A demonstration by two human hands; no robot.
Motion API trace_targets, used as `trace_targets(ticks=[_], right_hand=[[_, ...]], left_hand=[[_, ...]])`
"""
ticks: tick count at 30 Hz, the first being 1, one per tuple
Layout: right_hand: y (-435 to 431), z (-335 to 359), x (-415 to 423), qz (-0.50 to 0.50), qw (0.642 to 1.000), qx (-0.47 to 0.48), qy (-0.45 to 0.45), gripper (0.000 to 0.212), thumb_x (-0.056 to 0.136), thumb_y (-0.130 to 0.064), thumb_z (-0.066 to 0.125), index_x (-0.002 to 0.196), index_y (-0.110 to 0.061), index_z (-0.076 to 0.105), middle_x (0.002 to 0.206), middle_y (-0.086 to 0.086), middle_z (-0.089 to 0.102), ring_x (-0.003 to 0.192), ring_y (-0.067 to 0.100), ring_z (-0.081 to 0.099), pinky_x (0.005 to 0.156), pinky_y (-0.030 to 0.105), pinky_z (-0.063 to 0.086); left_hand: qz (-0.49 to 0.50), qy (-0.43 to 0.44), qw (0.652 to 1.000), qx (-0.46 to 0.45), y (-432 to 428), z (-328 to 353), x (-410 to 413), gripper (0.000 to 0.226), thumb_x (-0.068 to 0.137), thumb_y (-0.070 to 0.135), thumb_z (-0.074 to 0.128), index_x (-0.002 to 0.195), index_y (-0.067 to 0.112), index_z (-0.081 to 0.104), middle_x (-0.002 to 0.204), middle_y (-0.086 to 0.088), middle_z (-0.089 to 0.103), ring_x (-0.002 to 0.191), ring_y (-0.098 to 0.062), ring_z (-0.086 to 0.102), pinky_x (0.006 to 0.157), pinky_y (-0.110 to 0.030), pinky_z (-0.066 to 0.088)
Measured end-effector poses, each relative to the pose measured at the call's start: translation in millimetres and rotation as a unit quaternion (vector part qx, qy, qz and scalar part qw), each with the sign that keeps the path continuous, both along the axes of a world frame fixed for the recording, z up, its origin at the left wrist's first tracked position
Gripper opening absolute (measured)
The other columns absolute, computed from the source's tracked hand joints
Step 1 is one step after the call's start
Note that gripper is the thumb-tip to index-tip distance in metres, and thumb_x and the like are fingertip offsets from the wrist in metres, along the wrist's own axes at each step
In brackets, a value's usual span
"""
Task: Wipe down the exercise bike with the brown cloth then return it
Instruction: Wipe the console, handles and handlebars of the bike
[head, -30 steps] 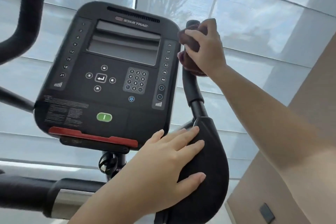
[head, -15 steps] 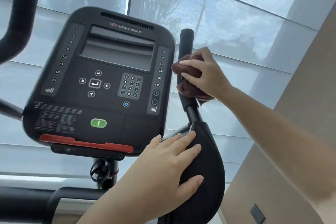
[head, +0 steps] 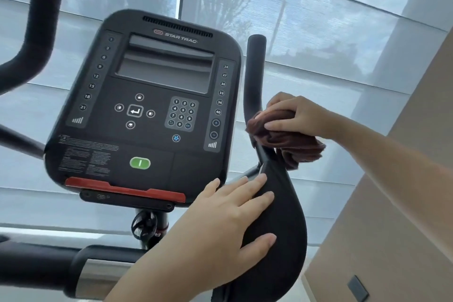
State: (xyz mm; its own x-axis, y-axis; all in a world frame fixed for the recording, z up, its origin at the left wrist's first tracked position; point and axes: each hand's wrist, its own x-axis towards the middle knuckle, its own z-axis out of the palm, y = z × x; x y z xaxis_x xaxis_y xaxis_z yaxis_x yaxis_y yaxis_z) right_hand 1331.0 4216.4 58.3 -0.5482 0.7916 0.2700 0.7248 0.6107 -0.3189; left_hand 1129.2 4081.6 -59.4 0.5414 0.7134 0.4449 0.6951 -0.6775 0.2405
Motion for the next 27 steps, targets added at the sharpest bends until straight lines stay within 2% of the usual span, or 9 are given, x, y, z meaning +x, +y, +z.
trace_targets(ticks=[2,4,6,10,14,18,22,24,27], right_hand=[[9,15,3,-0.008,0.997,0.064,0.032,0.022,0.081,-0.018,0.069,0.100,-0.029,0.070,0.099,0.000,0.055,0.092,0.001,0.053,0.087,0.008,0.036],[27,24,-3,-0.046,0.977,0.152,0.139,0.023,0.083,-0.019,0.067,0.106,-0.022,0.069,0.107,0.009,0.057,0.100,0.010,0.052,0.095,0.018,0.038],[40,18,-15,-0.073,0.958,0.171,0.217,0.026,0.084,-0.017,0.065,0.110,-0.019,0.066,0.117,0.016,0.057,0.108,0.016,0.051,0.102,0.030,0.038],[33,-35,-16,-0.065,0.944,0.088,0.311,0.030,0.083,-0.009,0.064,0.113,-0.013,0.065,0.116,0.016,0.056,0.108,0.014,0.054,0.103,0.026,0.038],[-4,-73,16,-0.008,0.930,-0.028,0.366,0.024,0.084,-0.008,0.063,0.106,-0.018,0.069,0.117,0.013,0.058,0.111,0.019,0.057,0.103,0.039,0.041],[-36,-78,40,0.079,0.953,-0.060,0.286,0.024,0.076,-0.023,0.066,0.099,-0.032,0.071,0.103,-0.003,0.063,0.100,0.008,0.060,0.090,0.017,0.043],[-20,-41,33,0.081,0.967,0.056,0.234,0.030,0.079,-0.021,0.069,0.099,-0.043,0.063,0.095,-0.008,0.054,0.096,0.001,0.051,0.089,0.005,0.033],[-7,-27,15,0.083,0.974,0.082,0.194,0.032,0.082,-0.018,0.067,0.103,-0.041,0.061,0.096,-0.006,0.048,0.096,0.001,0.047,0.090,0.004,0.031],[0,-20,-4,0.103,0.992,0.073,0.010,0.025,0.082,-0.025,0.067,0.106,-0.029,0.067,0.104,-0.002,0.041,0.094,0.007,0.047,0.094,0.017,0.034]], left_hand=[[-0.001,0.000,1.000,-0.004,0,0,0,0.065,0.078,0.065,0.016,0.139,0.044,0.014,0.148,0.028,-0.007,0.134,0.007,-0.006,0.100,-0.017,-0.019],[0.000,-0.005,1.000,-0.003,0,-1,0,0.066,0.076,0.067,0.015,0.138,0.045,0.016,0.147,0.030,-0.006,0.132,0.010,-0.007,0.104,-0.019,-0.014],[-0.001,-0.017,1.000,-0.011,0,-1,0,0.067,0.074,0.066,0.016,0.137,0.046,0.022,0.146,0.031,-0.001,0.131,0.013,-0.006,0.108,-0.022,-0.008],[-0.004,-0.033,0.999,-0.003,-4,0,1,0.061,0.077,0.061,0.027,0.135,0.041,0.033,0.146,0.028,0.012,0.133,0.009,0.006,0.109,-0.026,0.000],[0.003,-0.036,0.999,0.015,-7,3,6,0.055,0.079,0.053,0.038,0.130,0.033,0.046,0.144,0.019,0.029,0.133,0.003,0.020,0.107,-0.031,0.012],[0.021,-0.040,0.999,0.016,-8,6,11,0.053,0.078,0.051,0.041,0.128,0.034,0.048,0.143,0.022,0.031,0.132,0.007,0.019,0.108,-0.028,0.010],[0.044,-0.046,0.998,0.007,-13,10,12,0.050,0.078,0.050,0.045,0.126,0.037,0.049,0.140,0.025,0.033,0.132,0.006,0.022,0.109,-0.032,0.015],[0.054,-0.046,0.997,0.002,-15,12,12,0.049,0.078,0.048,0.048,0.126,0.037,0.050,0.140,0.025,0.035,0.131,0.003,0.025,0.110,-0.038,0.019],[0.059,-0.050,0.997,-0.009,-15,13,12,0.049,0.078,0.046,0.051,0.126,0.038,0.050,0.139,0.026,0.035,0.131,0.002,0.026,0.110,-0.042,0.022]])
